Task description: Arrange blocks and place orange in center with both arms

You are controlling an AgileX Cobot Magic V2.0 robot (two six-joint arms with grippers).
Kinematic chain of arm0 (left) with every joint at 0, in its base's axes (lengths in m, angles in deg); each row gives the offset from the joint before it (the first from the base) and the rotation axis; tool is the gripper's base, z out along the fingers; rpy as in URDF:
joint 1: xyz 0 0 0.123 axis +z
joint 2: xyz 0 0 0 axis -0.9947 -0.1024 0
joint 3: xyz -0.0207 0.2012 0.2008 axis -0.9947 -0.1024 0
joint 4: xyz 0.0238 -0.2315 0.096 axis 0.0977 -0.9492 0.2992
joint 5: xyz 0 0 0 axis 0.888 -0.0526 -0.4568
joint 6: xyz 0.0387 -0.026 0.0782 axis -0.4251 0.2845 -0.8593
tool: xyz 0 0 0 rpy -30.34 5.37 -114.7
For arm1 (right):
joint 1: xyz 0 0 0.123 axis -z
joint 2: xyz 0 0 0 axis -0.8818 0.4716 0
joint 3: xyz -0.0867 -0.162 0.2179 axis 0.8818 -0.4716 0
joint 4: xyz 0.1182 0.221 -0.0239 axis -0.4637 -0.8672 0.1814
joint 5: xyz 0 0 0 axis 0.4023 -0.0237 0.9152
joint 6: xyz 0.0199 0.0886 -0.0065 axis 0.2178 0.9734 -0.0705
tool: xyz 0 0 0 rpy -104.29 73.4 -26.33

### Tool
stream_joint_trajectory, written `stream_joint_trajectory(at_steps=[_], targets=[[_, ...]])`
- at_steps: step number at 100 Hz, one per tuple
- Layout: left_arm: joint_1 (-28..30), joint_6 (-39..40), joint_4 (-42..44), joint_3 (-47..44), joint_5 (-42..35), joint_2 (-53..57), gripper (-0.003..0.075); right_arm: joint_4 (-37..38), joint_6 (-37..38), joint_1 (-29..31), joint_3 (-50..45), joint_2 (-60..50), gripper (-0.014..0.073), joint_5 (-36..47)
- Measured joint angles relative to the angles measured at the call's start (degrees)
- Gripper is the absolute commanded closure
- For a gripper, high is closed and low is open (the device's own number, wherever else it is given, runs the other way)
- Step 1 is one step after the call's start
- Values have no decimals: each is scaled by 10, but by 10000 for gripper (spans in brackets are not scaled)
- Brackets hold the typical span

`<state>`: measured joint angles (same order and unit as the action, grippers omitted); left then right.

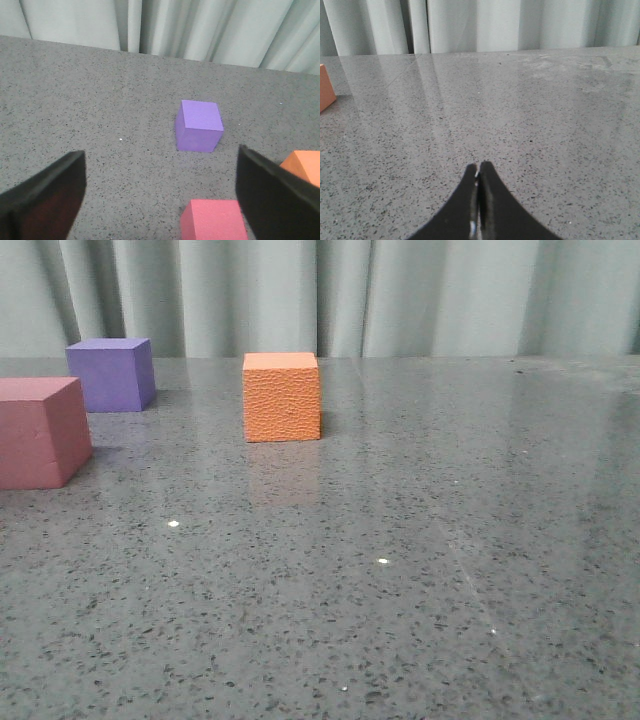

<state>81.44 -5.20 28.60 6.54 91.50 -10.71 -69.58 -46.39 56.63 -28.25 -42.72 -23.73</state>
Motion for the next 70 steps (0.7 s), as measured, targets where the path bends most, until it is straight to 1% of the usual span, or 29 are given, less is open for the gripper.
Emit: stream_joint_trajectory(at_steps=[8, 22, 29, 44, 57, 70], targets=[[0, -4, -4, 0, 4, 0, 85, 0, 0, 0, 0, 0, 661, 0], [-23, -15, -31, 1, 12, -4, 101, 0, 0, 0, 0, 0, 661, 1], [-51, -18, -47, 10, 13, -15, 101, 0, 0, 0, 0, 0, 661, 1], [-136, 0, -57, 43, 3, -73, 101, 0, 0, 0, 0, 0, 661, 1], [-210, 57, -36, 80, -19, -163, 101, 0, 0, 0, 0, 0, 661, 1], [-274, 155, 46, 129, -28, -253, 102, 0, 0, 0, 0, 0, 661, 1]])
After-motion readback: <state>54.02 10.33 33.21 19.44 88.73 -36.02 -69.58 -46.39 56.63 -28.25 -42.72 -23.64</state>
